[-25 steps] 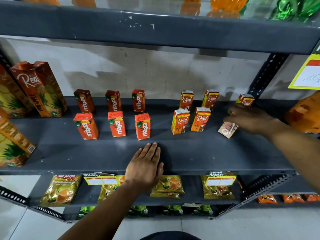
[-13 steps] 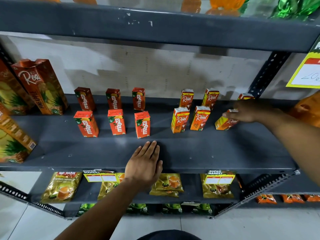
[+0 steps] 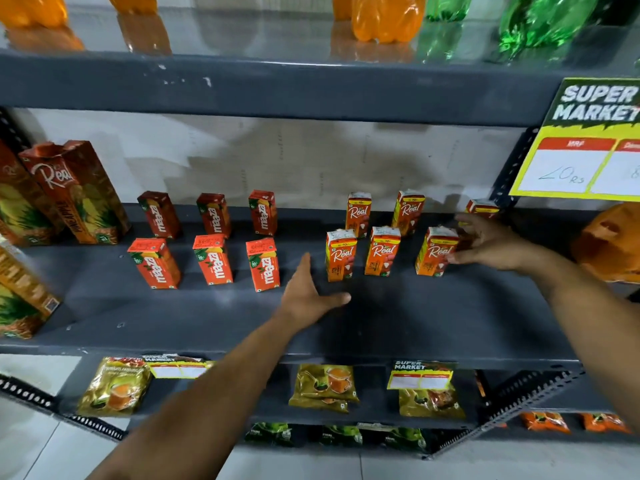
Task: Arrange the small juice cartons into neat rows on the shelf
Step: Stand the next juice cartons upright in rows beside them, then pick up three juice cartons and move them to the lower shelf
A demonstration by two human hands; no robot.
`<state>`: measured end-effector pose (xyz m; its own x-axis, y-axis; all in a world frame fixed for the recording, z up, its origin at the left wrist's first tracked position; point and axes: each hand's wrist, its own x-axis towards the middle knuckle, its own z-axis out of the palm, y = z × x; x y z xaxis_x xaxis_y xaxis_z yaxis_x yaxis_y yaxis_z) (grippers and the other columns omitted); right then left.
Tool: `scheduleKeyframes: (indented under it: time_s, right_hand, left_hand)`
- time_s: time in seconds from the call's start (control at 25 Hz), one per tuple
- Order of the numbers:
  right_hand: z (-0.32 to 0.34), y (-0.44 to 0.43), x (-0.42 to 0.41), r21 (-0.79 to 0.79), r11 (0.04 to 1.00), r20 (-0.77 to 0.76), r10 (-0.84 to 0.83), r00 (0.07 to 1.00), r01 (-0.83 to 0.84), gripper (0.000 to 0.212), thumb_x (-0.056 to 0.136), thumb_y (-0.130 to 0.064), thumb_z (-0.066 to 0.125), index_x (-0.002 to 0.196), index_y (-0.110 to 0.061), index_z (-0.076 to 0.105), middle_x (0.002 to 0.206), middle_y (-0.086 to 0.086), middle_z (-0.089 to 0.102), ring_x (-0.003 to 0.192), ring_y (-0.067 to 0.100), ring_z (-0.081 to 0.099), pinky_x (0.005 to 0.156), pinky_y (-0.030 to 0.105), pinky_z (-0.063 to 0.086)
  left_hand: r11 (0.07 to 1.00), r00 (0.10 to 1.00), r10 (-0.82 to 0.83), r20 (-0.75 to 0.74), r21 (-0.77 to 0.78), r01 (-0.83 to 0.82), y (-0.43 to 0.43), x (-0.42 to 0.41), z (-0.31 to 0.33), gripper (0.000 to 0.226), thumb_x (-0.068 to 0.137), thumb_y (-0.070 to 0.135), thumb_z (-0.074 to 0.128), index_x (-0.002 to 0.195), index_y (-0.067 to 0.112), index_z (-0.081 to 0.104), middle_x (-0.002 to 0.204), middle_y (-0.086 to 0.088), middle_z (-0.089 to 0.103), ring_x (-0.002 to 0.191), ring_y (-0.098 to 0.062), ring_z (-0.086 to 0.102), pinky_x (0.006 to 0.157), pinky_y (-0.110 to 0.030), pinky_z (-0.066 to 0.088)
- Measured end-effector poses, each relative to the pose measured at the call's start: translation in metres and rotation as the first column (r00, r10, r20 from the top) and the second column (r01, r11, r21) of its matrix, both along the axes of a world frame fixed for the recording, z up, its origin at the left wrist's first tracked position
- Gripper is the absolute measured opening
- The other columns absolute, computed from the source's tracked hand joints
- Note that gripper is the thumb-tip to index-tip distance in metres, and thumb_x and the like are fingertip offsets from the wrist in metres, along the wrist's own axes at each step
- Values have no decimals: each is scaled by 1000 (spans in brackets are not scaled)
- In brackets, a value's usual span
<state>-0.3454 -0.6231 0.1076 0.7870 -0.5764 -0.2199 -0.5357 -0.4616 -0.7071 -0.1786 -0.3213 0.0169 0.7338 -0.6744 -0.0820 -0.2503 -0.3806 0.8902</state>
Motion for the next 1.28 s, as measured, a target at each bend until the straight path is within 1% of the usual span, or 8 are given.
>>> scheduleKeyframes:
  time_s: [0.16, 0.36, 0.44, 0.56, 0.88, 0.96, 1.08, 1.28]
  right_hand:
    - [-39, 6, 8, 175, 983, 118, -73, 990, 51, 74, 61, -4, 85, 126, -20, 51, 125, 8, 62, 118, 26, 57, 101, 44, 44]
    - [-62, 10, 34, 143, 988, 89, -68, 994, 55, 48, 56, -22, 90, 90, -35, 59, 98, -8, 67, 91, 12, 62, 88, 35, 46]
    - [-66, 17, 45, 155, 988, 125, -6, 992, -14, 53, 54, -22, 90, 96, -36, 62, 94, -14, 68, 93, 8, 64, 85, 31, 46]
    - [-77, 24, 59, 119, 991, 193, 34, 981, -57, 72, 54, -13, 91, 118, -27, 60, 109, -5, 68, 103, 13, 64, 93, 33, 47]
    - [-87, 32, 46, 49, 998, 202, 32, 979, -43, 83, 47, -25, 94, 122, -26, 58, 114, -10, 65, 100, -1, 62, 93, 26, 47]
    - [-89, 32, 21, 48, 999, 170, -34, 985, 26, 78, 50, -21, 94, 120, -19, 60, 113, -8, 63, 101, 7, 60, 90, 19, 46]
    - [-88, 27, -38, 13, 998, 187, -61, 981, 59, 64, 53, -6, 91, 107, -21, 61, 100, -9, 62, 89, 4, 60, 73, 0, 40]
    - [-85, 29, -106, 43, 997, 164, -76, 983, 69, 50, 55, -1, 89, 76, -35, 59, 64, -38, 60, 61, -31, 50, 54, -8, 34]
  left_hand:
    - [994, 994, -96, -61, -56, 93, -32, 28, 6, 93, 55, 17, 91, 131, 24, 37, 112, 22, 52, 105, -4, 52, 69, -1, 42]
    - [980, 976, -199, -93, -23, 198, -65, 45, 5, 66, 59, 14, 89, 110, 32, 53, 98, 15, 63, 88, 3, 62, 76, -18, 48]
    - [969, 962, -237, -132, -105, 225, -76, 42, 1, 64, 60, 6, 87, 110, 29, 56, 100, 13, 64, 86, 8, 63, 76, -17, 53]
    - [950, 943, -274, -189, -206, 234, -90, 45, -7, 67, 61, -2, 86, 120, 12, 56, 114, -6, 67, 102, -10, 65, 92, -34, 52]
    - [970, 961, -192, -201, -188, 154, -95, 30, -12, 69, 54, 11, 92, 116, 17, 61, 116, -9, 67, 108, -21, 63, 98, -51, 47]
    - [974, 963, -193, -190, -156, 165, -98, 6, -11, 65, 52, 14, 93, 108, 25, 63, 111, -2, 69, 103, -14, 65, 96, -44, 50]
    - [975, 971, -206, -125, -116, 192, -108, -51, -11, 52, 52, 20, 93, 93, 37, 66, 94, 15, 67, 82, 15, 60, 78, -9, 48]
    - [976, 979, -199, -44, -94, 195, -110, -118, -19, 46, 55, 19, 92, 93, 29, 68, 83, 22, 62, 67, 29, 50, 58, 6, 35]
